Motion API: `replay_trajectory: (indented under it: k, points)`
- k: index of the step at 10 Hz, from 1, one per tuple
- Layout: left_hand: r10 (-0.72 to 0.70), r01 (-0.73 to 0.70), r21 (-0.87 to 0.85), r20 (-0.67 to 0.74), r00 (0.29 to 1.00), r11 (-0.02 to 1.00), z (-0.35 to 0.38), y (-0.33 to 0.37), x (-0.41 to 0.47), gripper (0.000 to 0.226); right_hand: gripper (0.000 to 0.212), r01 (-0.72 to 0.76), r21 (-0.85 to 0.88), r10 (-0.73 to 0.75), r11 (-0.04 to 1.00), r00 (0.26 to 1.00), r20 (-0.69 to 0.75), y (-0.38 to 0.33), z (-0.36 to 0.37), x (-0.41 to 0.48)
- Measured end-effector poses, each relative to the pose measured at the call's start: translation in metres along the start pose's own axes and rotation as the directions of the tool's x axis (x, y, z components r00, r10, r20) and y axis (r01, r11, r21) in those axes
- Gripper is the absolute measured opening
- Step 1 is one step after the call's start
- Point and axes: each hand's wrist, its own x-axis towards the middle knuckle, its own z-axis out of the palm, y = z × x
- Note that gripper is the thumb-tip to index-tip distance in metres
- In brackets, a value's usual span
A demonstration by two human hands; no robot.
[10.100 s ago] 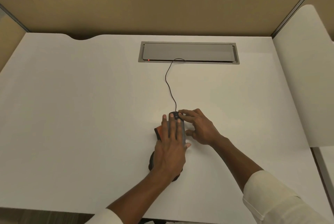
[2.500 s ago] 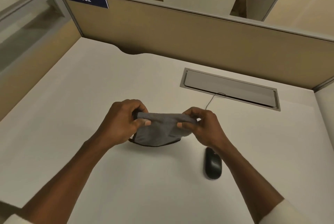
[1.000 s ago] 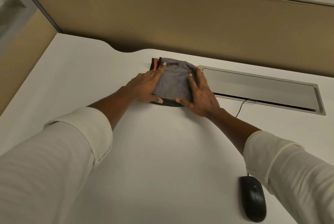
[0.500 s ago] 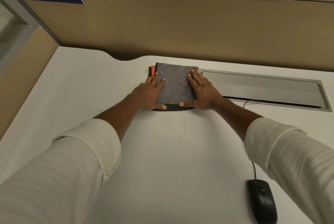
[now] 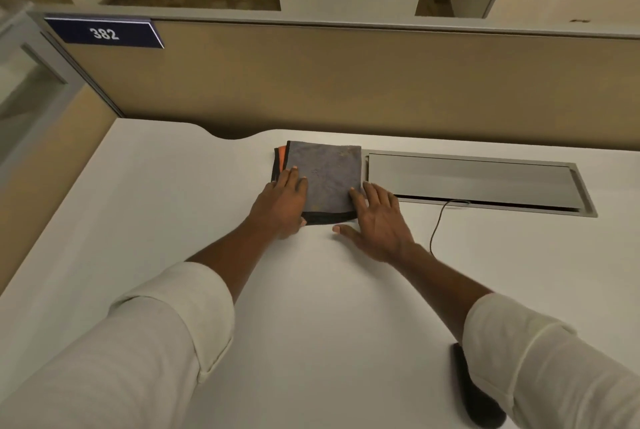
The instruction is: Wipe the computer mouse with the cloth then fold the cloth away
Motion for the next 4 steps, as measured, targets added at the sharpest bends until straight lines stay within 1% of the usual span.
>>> replay_trajectory:
  k: [1,2,3,4]
  points:
    - [0.004,-0.005,-0.059,-0.024,1.0,0.998,-0.008,0.021,-0.021,0.095,0.09,-0.062,0.04,0.061,0.997,0.998,0.016,0.004,-0.005,-0.035]
    - [0.004,-0.005,-0.087,-0.008,1.0,0.996,-0.018,0.048,-0.044,0.092,0.092,-0.107,0.058,0.105,0.993,0.994,0.039,0.015,-0.016,-0.066]
    - [0.027,-0.03,-0.117,-0.031,0.999,0.993,-0.036,0.074,-0.07,0.091,0.092,-0.121,0.059,0.119,0.991,0.992,0.048,0.027,-0.041,-0.095]
    - [0.049,-0.057,-0.098,-0.086,0.995,0.994,-0.061,0.1,-0.087,0.091,0.091,-0.116,0.057,0.117,0.992,0.993,-0.012,0.044,-0.072,-0.12]
